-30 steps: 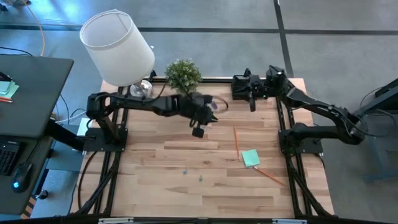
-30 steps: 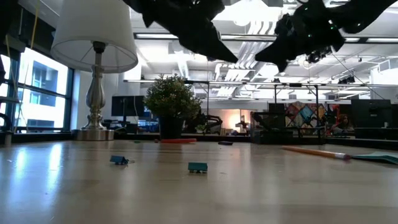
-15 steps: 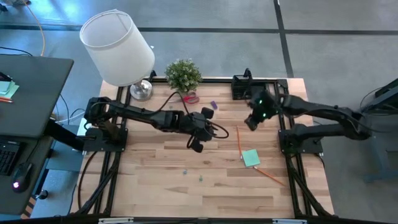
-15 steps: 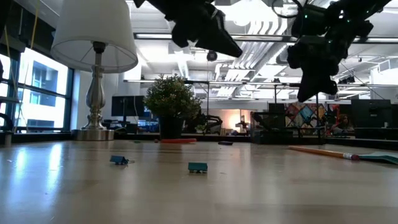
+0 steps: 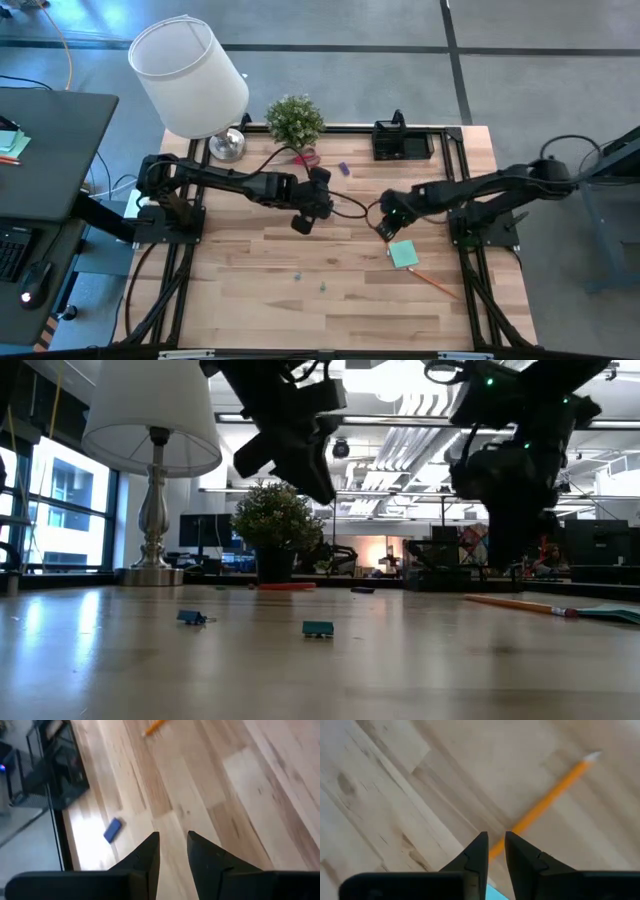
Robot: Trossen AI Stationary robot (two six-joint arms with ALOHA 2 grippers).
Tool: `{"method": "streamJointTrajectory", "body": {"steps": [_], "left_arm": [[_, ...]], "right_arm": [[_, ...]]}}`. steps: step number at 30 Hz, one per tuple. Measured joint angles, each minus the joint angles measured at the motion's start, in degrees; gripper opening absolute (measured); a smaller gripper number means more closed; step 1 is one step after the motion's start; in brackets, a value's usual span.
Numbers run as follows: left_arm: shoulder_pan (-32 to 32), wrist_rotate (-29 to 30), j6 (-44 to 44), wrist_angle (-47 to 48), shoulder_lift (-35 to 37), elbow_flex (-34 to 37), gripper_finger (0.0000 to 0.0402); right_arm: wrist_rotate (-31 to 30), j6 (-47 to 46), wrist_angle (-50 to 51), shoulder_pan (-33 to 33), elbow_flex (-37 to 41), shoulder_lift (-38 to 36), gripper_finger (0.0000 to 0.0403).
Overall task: Pick and place office supplies into organizer
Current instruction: Put the left orange pencil in the black desk organizer
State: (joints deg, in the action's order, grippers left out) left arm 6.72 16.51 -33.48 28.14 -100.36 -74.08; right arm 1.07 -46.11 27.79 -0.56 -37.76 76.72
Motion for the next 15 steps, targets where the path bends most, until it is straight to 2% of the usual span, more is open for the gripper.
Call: {"method": "streamJointTrajectory", "body": {"steps": [5,9,15], "left_arm": [[0.5,0.2,1.8,2.2,1.0,0.0,0.0059],[0.4,-0.4,2.4,4.4,0.9,0.0,0.0036],[0.4,-1.0,3.7,5.0,0.9,0.0,0.0007]], "right_arm": [[1.1,-2.9,-2.4,-0.7,0.0,6.1,0.0097],[0.5,-3.4,-2.6,-0.7,-0.1,8.0,0.012],[1.0,-3.1,-4.9,-0.7,0.0,4.7,0.0151]]}}
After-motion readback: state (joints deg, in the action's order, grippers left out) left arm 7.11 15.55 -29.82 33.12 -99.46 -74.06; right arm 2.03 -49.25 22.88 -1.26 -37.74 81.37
